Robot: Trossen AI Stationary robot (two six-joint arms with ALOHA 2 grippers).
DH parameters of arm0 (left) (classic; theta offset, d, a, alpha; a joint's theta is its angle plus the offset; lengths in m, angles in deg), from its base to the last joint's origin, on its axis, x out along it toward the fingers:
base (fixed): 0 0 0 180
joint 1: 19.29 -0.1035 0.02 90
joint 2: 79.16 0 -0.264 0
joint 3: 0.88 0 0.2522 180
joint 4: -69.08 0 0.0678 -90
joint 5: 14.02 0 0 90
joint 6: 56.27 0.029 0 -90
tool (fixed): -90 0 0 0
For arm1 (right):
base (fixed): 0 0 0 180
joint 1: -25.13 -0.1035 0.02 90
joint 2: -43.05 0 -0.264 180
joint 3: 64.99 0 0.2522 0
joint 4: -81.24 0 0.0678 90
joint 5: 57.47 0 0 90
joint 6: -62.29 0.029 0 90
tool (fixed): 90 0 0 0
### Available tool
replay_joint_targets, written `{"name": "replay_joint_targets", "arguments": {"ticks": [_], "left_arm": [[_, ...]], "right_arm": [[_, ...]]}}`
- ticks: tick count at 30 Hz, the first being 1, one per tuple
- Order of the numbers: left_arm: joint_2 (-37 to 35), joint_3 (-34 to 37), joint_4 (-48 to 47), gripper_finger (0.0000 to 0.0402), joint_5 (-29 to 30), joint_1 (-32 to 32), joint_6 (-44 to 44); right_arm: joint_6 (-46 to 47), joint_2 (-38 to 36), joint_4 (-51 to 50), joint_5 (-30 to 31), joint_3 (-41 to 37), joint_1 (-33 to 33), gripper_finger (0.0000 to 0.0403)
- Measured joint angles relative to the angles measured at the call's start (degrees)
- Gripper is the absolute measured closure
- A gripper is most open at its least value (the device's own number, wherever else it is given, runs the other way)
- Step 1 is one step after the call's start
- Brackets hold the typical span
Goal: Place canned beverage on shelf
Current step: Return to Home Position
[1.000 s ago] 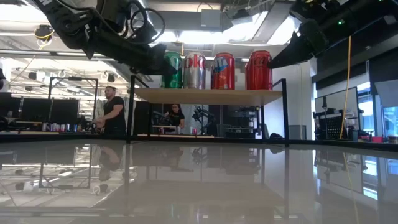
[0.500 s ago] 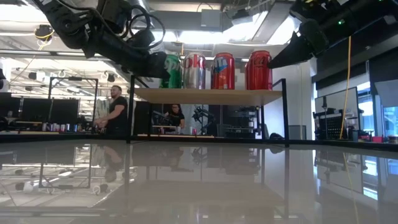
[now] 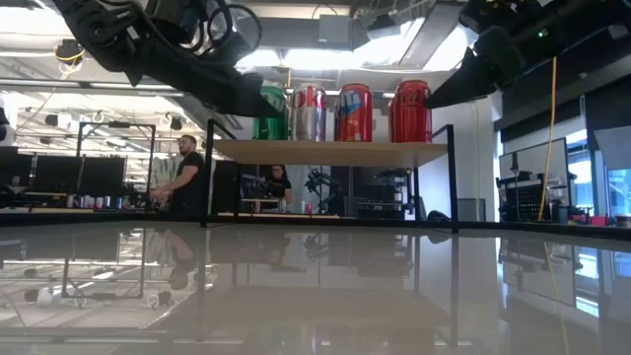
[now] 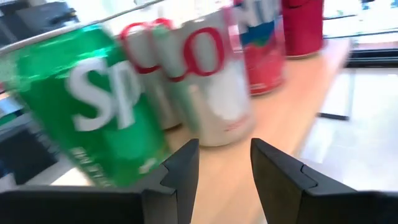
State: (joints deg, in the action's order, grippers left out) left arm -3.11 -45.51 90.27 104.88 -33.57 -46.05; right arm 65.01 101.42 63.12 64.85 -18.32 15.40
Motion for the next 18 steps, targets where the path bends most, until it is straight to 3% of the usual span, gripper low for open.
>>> {"name": "replay_joint_targets", "arguments": {"ticks": [14, 18], "left_arm": [[-11.66, 0.04, -17.47, 0.0266, -25.22, 7.38, -6.96], [-14.15, 0.04, -21.67, 0.0277, -28.77, 11.22, -6.99]], "right_arm": [[0.34, 0.02, 0.29, -2.51, 0.04, 0.00, 0.0219], [-0.21, 0.02, 0.87, -5.52, 0.04, 0.00, 0.0227]]}}
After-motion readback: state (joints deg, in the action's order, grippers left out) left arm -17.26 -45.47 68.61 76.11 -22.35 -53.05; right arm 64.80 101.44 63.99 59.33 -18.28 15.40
